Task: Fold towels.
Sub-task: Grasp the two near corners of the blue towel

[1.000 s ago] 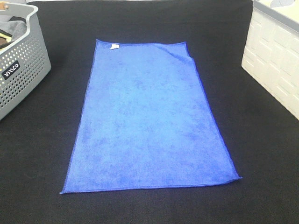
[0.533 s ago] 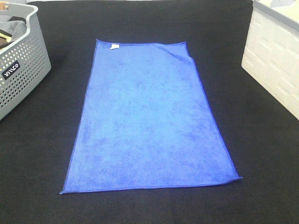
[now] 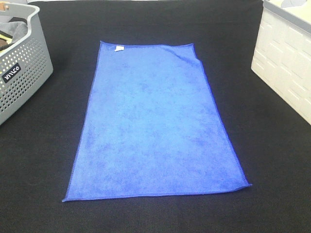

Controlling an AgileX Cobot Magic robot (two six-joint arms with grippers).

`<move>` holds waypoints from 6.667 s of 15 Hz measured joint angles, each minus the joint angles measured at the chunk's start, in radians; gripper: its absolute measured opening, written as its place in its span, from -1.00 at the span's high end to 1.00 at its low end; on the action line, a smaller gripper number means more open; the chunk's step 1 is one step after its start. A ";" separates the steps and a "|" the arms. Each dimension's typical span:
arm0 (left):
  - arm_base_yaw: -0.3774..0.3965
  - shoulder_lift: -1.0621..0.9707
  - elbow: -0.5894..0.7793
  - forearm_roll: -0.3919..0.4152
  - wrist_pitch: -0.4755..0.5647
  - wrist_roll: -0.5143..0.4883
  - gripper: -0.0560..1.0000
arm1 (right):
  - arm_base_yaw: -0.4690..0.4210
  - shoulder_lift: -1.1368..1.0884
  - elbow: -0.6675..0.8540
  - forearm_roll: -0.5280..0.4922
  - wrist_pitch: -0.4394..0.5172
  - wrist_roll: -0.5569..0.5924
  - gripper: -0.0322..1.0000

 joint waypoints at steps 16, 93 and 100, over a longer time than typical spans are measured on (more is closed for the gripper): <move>0.000 0.007 -0.013 -0.008 -0.073 -0.058 -0.19 | 0.000 0.002 0.000 -0.003 -0.001 0.011 -0.76; -0.191 1.963 -0.164 -1.383 -0.477 0.984 0.35 | 0.128 1.795 -0.238 0.583 -0.578 -0.282 -0.53; -0.191 1.964 -0.164 -1.383 -0.473 0.984 0.34 | 0.152 1.875 -0.248 0.885 -0.528 -0.529 -0.28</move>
